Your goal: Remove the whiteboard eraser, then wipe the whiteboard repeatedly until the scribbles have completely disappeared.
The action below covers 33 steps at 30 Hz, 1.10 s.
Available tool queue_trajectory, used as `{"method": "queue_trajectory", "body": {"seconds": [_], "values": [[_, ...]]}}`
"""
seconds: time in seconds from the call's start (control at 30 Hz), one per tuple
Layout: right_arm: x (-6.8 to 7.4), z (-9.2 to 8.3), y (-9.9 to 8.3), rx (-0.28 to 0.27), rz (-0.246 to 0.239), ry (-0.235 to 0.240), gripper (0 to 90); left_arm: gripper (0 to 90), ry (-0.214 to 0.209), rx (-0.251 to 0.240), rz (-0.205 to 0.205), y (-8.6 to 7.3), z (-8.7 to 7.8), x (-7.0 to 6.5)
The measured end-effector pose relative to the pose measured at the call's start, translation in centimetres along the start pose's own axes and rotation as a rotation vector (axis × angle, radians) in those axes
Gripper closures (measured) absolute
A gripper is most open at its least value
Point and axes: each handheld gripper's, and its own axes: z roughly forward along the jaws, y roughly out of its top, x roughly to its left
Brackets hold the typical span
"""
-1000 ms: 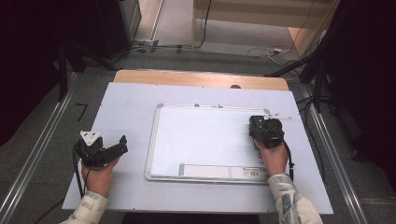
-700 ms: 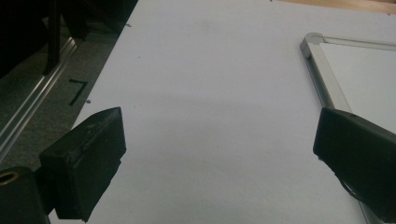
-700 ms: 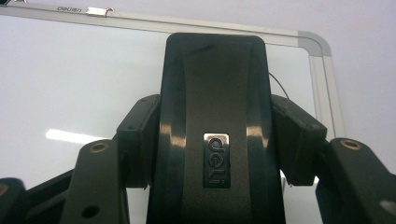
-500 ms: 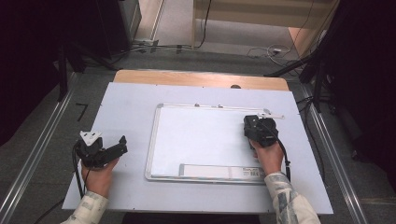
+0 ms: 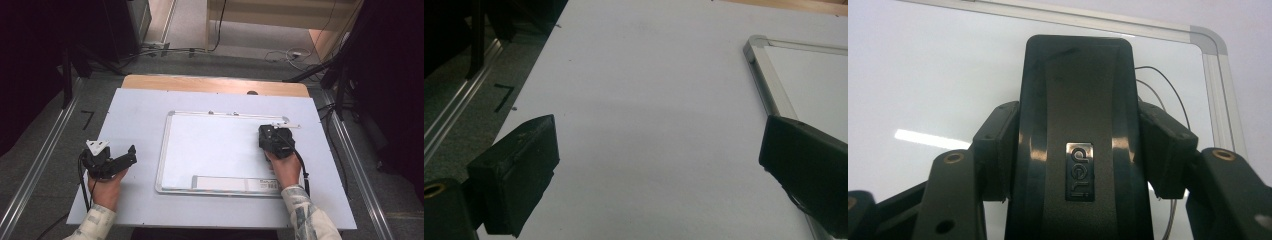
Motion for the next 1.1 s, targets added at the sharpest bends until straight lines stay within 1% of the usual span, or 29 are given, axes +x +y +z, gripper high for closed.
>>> {"method": "queue_trajectory", "body": {"seconds": [0.27,0.57,0.8,0.83,0.97,1.1], "values": [[0.06,0.17,-0.06,0.003,-0.003,0.004,37.6,3.3,0.006,0.001,0.001,0.0,-0.02,-0.01],[-0.11,0.22,-0.12,0.009,0.001,0.005,37.5,3.3,0.003,0.001,0.004,0.02,-0.06,0.02],[-0.13,0.79,-0.44,0.037,0.001,0.0,37.5,3.3,-0.003,-0.003,0.002,0.08,-0.12,0.11],[-0.19,0.78,-0.43,0.036,0.007,0.001,37.5,3.3,-0.003,-0.004,0.0,0.08,-0.14,0.11],[-0.19,0.78,-0.45,0.035,0.006,0.0,37.4,3.3,-0.004,-0.003,0.001,0.08,-0.12,0.14],[-0.38,0.78,-0.49,0.037,0.022,0.015,36.8,3.3,-0.004,-0.003,0.001,0.07,-0.14,0.11]]}}
